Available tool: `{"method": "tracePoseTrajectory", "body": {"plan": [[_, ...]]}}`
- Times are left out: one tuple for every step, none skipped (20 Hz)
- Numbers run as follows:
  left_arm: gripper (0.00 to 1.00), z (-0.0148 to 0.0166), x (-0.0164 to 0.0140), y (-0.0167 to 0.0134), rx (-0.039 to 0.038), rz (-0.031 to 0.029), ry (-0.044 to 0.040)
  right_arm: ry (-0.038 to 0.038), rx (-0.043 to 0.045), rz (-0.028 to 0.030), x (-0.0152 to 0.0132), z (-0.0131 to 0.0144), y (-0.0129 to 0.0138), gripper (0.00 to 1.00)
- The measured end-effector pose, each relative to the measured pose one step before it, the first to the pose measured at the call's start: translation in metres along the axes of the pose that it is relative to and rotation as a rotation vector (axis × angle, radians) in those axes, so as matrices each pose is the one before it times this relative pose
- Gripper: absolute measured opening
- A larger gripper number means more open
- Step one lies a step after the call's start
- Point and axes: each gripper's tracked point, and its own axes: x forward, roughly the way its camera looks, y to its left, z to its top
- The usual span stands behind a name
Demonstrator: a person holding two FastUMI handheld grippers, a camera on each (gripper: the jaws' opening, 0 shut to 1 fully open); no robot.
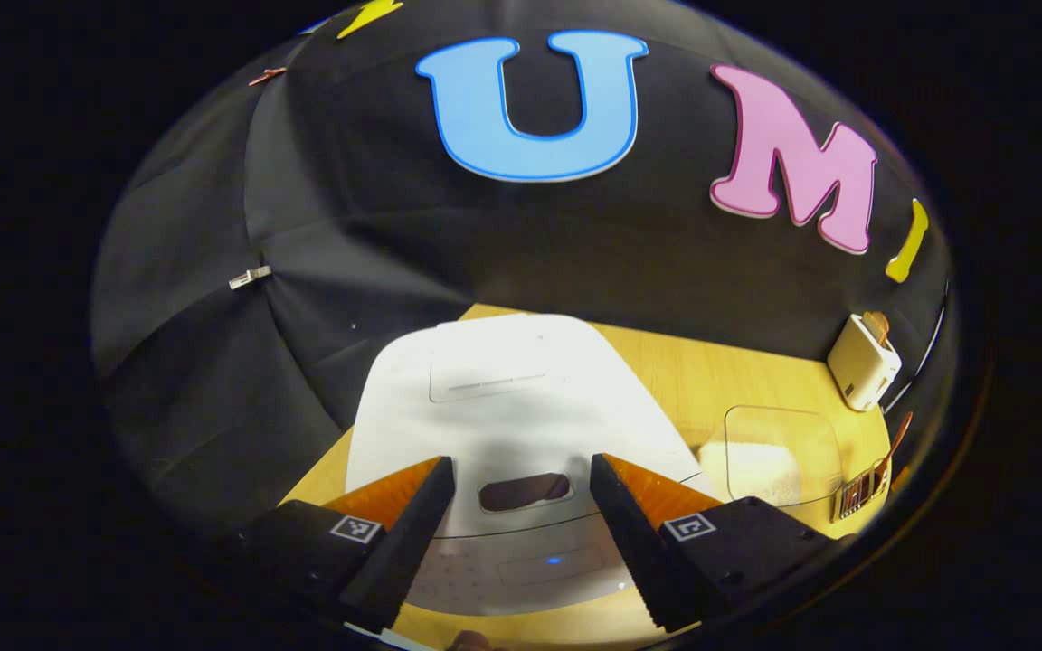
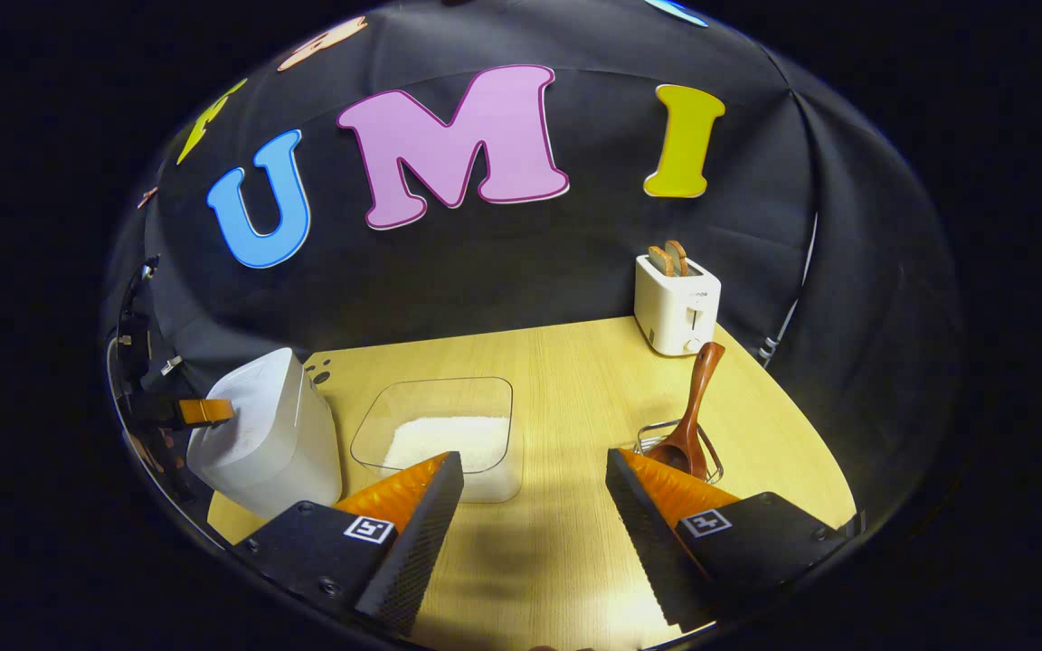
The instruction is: Close the left gripper, press the button to open the rice cooker; take a wooden spoon from the chopstick holder with the right hand, scoop a spoonful of rice and pour it into the rice cooker, then put the wooden spoon back into the chopstick holder.
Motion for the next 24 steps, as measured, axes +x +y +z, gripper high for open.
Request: {"method": "tracePoseTrajectory", "body": {"plan": [[0.97, 0.00642, -0.00409, 0.00067, -0.00459, -0.00609, -0.0379, -0.00968, -0.01091, 0.00311, 0.00128, 0.00657, 0.001, 0.98], [0.97, 0.00509, -0.00338, -0.00191, -0.00471, -0.0138, -0.02076, -0.01487, -0.0106, 0.00203, 0.00062, 0.0073, 0.00055, 0.98], [0.97, 0.00037, -0.00472, 0.00384, -0.00991, 0.00913, -0.00155, -0.01435, -0.00815, -0.00044, 0.00133, 0.00806, 0.00107, 0.98], [0.97, 0.00355, -0.00451, 0.00085, -0.01116, -0.00411, -0.00927, -0.01579, -0.00252, 0.00323, 0.00097, 0.0083, 0.00179, 0.98], [0.98, 0.00776, -0.00479, -0.00017, -0.01035, -0.00785, -0.02339, -0.01919, 0.00103, 0.0018, -0.00084, 0.00948, 0.00247, 0.98], [0.98, 0.01036, -0.00636, -0.00198, 0.00025, -0.01274, -0.03822, -0.02273, 0.00233, 0.00005, 0.00034, 0.01075, 0.00242, 0.98], [0.98, 0.01144, -0.00865, -0.00253, 0.01221, -0.01176, -0.03986, -0.02558, 0.00088, 0.00004, -0.00046, 0.01164, 0.002, 0.98], [0.98, 0.01332, -0.0097, -0.00257, 0.02151, -0.0144, -0.04346, -0.02704, -0.00124, -0.00027, -0.00141, 0.01158, 0.00237, 0.98], [0.98, 0.0155, -0.01076, -0.00398, 0.02875, -0.02125, -0.05333, -0.02786, -0.00534, 0.00089, -0.00103, 0.01221, 0.0023, 0.98], [0.98, 0.0149, -0.00962, -0.00467, 0.02677, -0.0174, -0.04617, -0.02646, -0.01226, -0.00066, -0.00066, 0.01168, 0.00089, 0.98], [0.98, 0.01369, -0.00837, -0.00449, 0.02348, -0.01889, -0.03955, -0.02411, -0.01442, -0.00586, -0.00072, 0.01244, -0.00033, 0.98], [0.98, 0.00907, -0.0077, -0.0059, 0.01853, -0.01982, -0.02127, -0.02409, -0.00971, -0.004, -0.00105, 0.0123, 0.00088, 0.98], [0.98, 0.00438, -0.00714, -0.00569, 0.0066, -0.01799, 0.00103, -0.02381, -0.00324, -0.00444, -0.00099, 0.01264, 0.001, 0.98], [0.98, 0.00323, -0.00245, -0.01122, -0.00531, -0.03125, 0.0024, -0.02452, 0.00139, -0.00785, -0.00328, 0.01256, 0.00094, 0.98], [0.98, 0.00366, -0.0052, -0.01003, -0.01429, -0.03721, -0.00187, -0.02373, 0.00392, -0.00998, -0.00601, 0.01203, 0.00123, 0.98], [0.98, 0.00043, -0.00512, -0.00892, -0.01724, -0.03352, 0.00135, -0.01821, 0.00545, -0.0113, -0.00648, 0.00814, 0.00219, 0.98], [0.98, -0.00088, -0.00455, -0.00586, -0.01485, -0.02373, 0.00346, -0.01591, 0.00209, -0.01042, -0.00571, 0.00492, 0.00102, 0.98], [0.98, -0.00121, -0.00403, -0.0034, -0.01094, -0.02249, 0.0, -0.00958, -0.00479, -0.01932, -0.00713, 0.00103, -0.00105, 0.98], [0.98, -0.00094, -0.00218, -0.00487, -0.00571, -0.02278, -0.00361, -0.00272, -0.00608, -0.03587, -0.00884, -0.00079, -0.00724, 0.98], [0.98, -0.00218, -0.00116, -0.00415, 0.00435, -0.02488, -0.00265, 0.00743, -0.00453, -0.02909, -0.00862, -0.0043, -0.0073, 0.98], [0.98, -0.00431, -0.00107, -0.00268, 0.00814, -0.0186, 0.0074, 0.01365, -0.00312, -0.01529, -0.00841, -0.00483, -0.00195, 0.98], [0.98, -0.00305, -0.00127, -0.00124, 0.00351, -0.01348, 0.00868, 0.01252, -0.00679, -0.00645, -0.00781, -0.00324, -0.00223, 0.98], [0.98, -0.00068, -0.00005, -0.00274, -0.00224, -0.01496, 0.00151, 0.00615, -0.01285, -0.0026, -0.00621, -0.00086, -0.00242, 0.98], [0.98, -0.00158, 0.00069, -0.00077, -0.00397, -0.00629, 0.00236, 0.0015, -0.01253, -0.00471, -0.00639, -0.00079, -0.00422, 0.98]]}}
